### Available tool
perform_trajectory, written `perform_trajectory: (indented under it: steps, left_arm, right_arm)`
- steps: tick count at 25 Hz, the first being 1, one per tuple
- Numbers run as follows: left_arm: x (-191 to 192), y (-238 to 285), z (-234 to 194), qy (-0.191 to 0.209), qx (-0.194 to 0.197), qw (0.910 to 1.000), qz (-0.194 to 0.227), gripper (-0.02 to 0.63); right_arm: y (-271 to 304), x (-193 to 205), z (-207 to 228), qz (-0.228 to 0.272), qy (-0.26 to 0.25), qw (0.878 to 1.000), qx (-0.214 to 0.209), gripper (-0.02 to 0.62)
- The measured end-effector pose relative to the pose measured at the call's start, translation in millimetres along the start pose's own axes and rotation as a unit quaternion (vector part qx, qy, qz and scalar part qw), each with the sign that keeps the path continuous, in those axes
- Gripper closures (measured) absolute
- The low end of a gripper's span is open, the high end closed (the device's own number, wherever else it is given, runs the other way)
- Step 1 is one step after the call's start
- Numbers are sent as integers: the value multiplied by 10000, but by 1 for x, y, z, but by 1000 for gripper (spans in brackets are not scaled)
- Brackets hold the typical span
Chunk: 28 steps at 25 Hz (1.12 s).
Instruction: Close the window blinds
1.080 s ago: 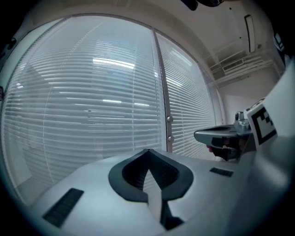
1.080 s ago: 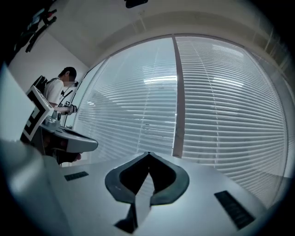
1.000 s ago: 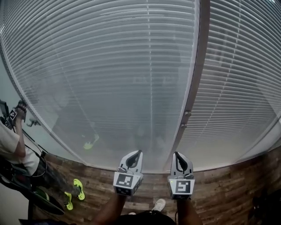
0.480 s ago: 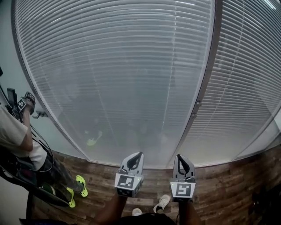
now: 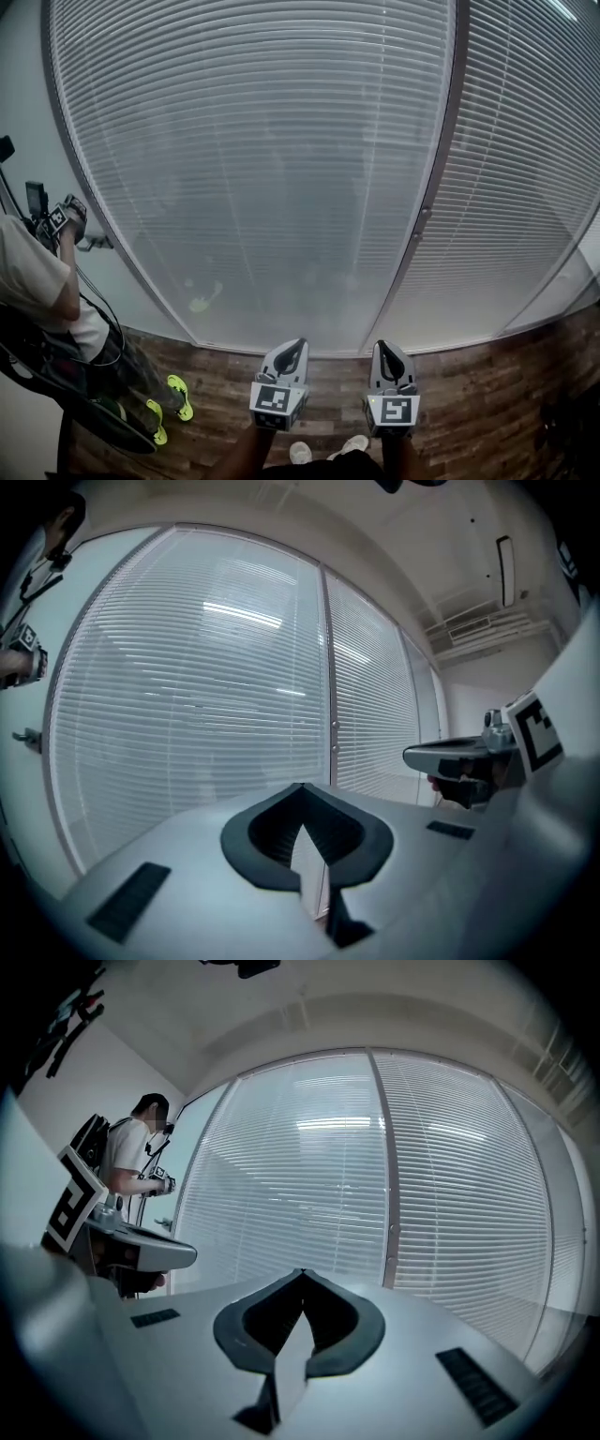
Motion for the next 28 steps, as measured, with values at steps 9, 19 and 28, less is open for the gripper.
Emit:
perform_trajectory:
  steps: [9, 19, 28]
  left_arm:
    - [-16, -15, 34, 71, -99, 9998, 134, 606]
    - [13, -49, 111, -111, -217, 9997, -92, 606]
    - [15, -97, 118, -155, -819, 9958, -377, 606]
  right_arm:
    - [-37, 5, 12, -36, 21, 9998, -206, 592]
    - [-101, 33, 32, -96, 234, 9984, -505, 592]
    - [-120, 54, 20, -436, 205, 9970, -602, 592]
Point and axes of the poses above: the fingertips, and each gripper's own axes: y forward along the fingers, z to its right, x out of its underside, the point moved 7 cm from there along -y, backward along the fingers, and after that the axes turned 2 degrees about x, right-handed, at the moved point
